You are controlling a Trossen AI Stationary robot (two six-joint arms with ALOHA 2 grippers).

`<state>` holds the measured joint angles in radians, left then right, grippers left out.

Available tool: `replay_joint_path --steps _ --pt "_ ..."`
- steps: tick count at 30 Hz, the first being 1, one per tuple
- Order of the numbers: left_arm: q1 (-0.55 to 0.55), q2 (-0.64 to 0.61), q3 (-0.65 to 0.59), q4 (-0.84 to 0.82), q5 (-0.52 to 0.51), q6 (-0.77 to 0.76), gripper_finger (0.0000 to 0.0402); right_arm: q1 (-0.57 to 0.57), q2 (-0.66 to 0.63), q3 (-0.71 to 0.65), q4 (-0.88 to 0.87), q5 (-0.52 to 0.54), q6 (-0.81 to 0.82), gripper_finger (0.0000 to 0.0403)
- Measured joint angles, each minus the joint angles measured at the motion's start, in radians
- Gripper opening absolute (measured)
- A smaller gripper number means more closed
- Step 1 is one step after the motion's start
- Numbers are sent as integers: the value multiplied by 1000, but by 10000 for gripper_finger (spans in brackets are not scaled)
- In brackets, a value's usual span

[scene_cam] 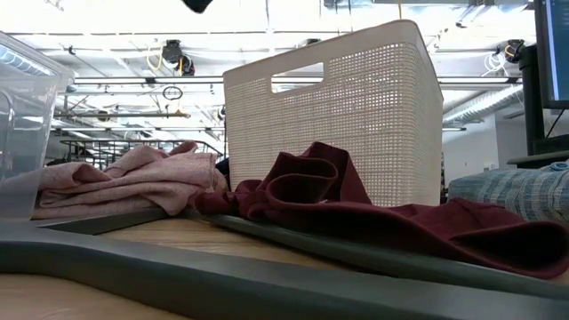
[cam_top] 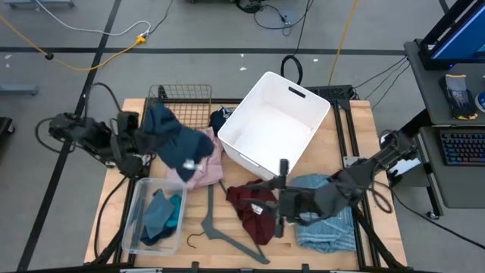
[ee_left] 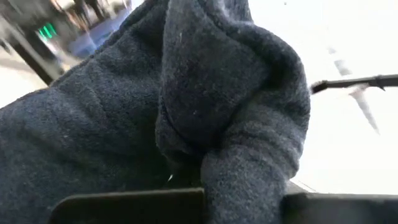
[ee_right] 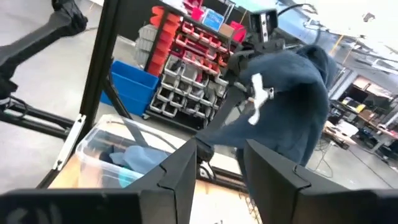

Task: Pick & Place Cloths
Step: Put the blue shorts into the wire basket

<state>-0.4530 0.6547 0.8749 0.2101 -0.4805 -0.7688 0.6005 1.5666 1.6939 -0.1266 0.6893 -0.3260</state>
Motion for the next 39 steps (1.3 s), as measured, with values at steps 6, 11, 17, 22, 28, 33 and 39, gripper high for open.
replay_joint_path --steps 6,11,17,22,28,33,39 --pt "0 -42 0 1 -206 167 19 73 -60 0 -121 118 51 103" --pt "0 -42 0 1 -403 338 19 128 -112 0 -276 151 176 41" --pt "17 -26 0 4 -671 530 19 185 -145 0 -322 149 210 8" --pt "72 -24 0 4 -767 607 19 206 -160 0 -348 163 211 2" --pt "173 -19 0 0 -855 652 19 211 -166 0 -376 179 236 1" --pt "286 7 0 -3 -851 694 19 211 -166 0 -373 183 235 1" --pt "417 88 0 -57 -773 713 19 210 -166 0 -374 258 234 0"
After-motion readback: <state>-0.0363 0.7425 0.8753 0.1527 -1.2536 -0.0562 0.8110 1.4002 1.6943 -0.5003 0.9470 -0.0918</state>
